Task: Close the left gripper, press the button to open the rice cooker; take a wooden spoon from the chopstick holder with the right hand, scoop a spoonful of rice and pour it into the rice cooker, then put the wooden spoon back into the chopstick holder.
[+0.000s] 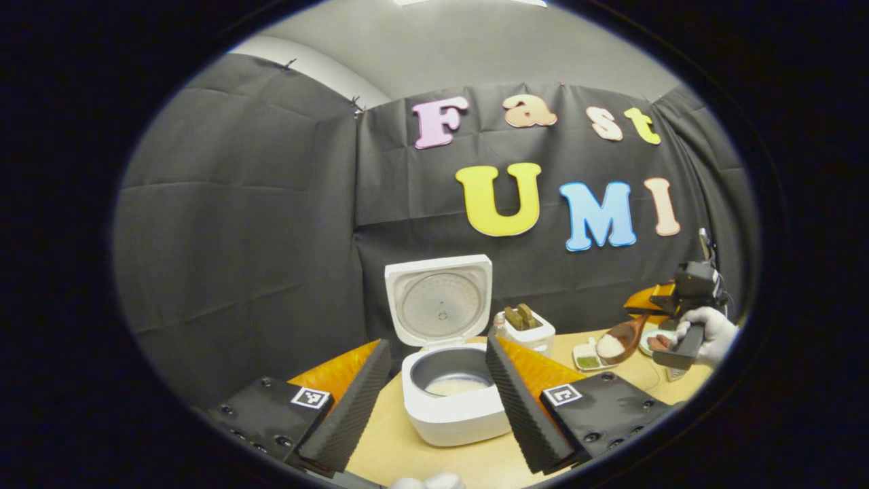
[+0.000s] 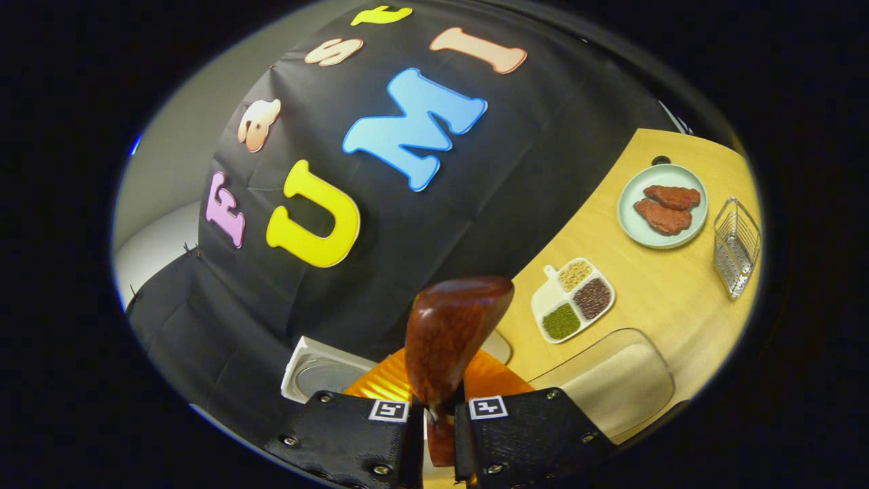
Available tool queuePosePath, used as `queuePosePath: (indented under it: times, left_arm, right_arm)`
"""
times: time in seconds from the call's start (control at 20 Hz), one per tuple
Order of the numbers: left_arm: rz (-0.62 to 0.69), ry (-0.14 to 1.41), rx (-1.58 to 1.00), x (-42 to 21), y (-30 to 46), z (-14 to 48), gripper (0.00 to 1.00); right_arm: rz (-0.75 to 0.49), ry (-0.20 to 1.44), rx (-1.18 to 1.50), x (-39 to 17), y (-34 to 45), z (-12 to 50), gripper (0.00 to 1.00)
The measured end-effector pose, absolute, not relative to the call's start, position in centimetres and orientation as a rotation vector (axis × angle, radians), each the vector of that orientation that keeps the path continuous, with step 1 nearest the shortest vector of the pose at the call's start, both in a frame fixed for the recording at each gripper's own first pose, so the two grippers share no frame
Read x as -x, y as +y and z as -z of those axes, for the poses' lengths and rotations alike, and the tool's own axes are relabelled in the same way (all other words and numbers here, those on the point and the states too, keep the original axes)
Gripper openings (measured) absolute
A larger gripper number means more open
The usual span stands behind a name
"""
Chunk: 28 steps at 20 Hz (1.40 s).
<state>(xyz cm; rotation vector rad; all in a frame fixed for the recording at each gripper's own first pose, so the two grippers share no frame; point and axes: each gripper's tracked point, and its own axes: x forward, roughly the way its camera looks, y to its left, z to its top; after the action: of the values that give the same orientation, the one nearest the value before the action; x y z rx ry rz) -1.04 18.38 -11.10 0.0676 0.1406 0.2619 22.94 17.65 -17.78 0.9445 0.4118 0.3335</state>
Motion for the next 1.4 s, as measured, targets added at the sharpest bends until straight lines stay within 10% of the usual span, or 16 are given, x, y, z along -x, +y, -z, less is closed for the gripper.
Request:
queuePosePath:
  times: [0.7,1.4]
  left_arm:
    - [-0.44,0.166,0.003,5.7,25.5,12.8,0.98]
    - [-0.556,0.238,-0.022,9.3,29.3,15.6,0.99]
  right_arm:
    - [-0.611,0.48,-0.693,-22.8,45.6,14.7,0.18]
    - [-0.621,0.185,0.068,-24.1,48.2,18.4,0.18]
